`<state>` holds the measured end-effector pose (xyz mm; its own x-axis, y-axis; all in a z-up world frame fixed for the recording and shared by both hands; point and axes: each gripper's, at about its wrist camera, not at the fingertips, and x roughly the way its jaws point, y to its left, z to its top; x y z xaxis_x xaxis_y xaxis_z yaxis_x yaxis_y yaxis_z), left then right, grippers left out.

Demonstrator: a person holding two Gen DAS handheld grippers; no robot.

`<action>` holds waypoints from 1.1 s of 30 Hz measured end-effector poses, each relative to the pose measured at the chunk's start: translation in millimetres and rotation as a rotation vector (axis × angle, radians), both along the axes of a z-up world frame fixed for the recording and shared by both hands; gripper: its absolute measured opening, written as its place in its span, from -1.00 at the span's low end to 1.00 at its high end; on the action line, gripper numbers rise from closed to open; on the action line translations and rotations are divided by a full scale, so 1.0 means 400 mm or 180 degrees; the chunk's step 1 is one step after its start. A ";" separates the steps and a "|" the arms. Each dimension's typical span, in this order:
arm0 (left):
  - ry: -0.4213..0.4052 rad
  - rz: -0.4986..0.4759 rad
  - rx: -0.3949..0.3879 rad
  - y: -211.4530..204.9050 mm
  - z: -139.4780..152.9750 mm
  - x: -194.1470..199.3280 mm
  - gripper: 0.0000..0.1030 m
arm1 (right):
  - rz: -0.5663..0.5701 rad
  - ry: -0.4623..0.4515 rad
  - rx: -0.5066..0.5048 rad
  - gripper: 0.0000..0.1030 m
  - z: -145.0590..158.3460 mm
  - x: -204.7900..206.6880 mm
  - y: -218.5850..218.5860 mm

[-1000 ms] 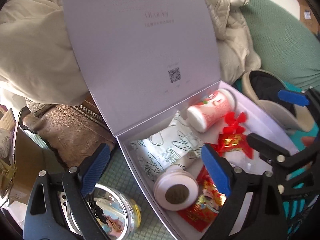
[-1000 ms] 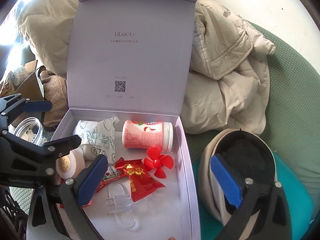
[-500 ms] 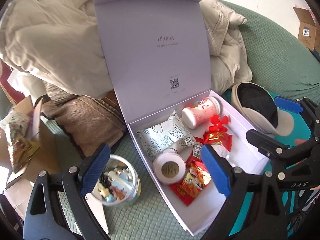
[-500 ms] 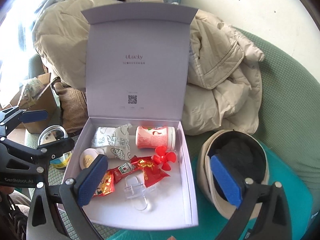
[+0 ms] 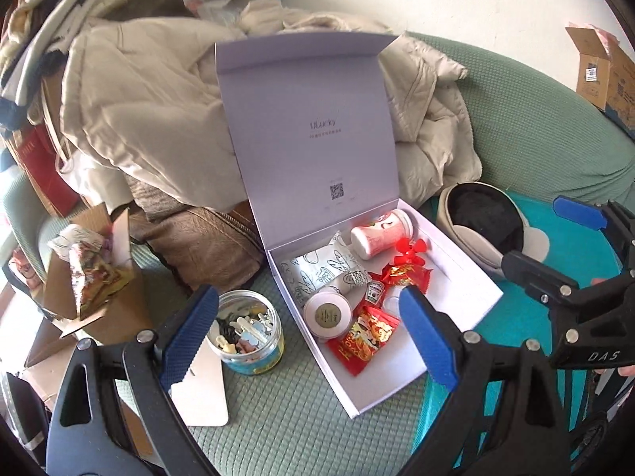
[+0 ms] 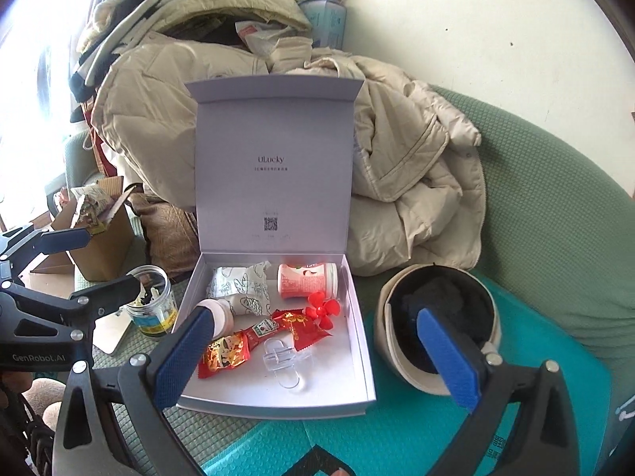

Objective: Organize objects
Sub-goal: 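Withdraw both tools from the box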

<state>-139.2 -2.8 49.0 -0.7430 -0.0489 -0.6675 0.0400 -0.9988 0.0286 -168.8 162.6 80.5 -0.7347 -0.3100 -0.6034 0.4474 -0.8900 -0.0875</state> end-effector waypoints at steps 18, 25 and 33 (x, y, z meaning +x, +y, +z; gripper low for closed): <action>0.0093 0.0037 -0.0007 0.044 0.059 0.186 0.79 | -0.0078 0.0126 -0.0081 1.00 0.041 0.200 0.046; 0.0028 0.0068 0.0027 0.050 0.024 0.237 0.79 | -0.0111 0.0058 -0.0017 1.00 0.008 0.259 0.045; -0.0035 0.0178 0.0076 0.042 -0.026 0.289 0.79 | -0.0137 -0.0048 -0.0012 1.00 -0.028 0.305 0.051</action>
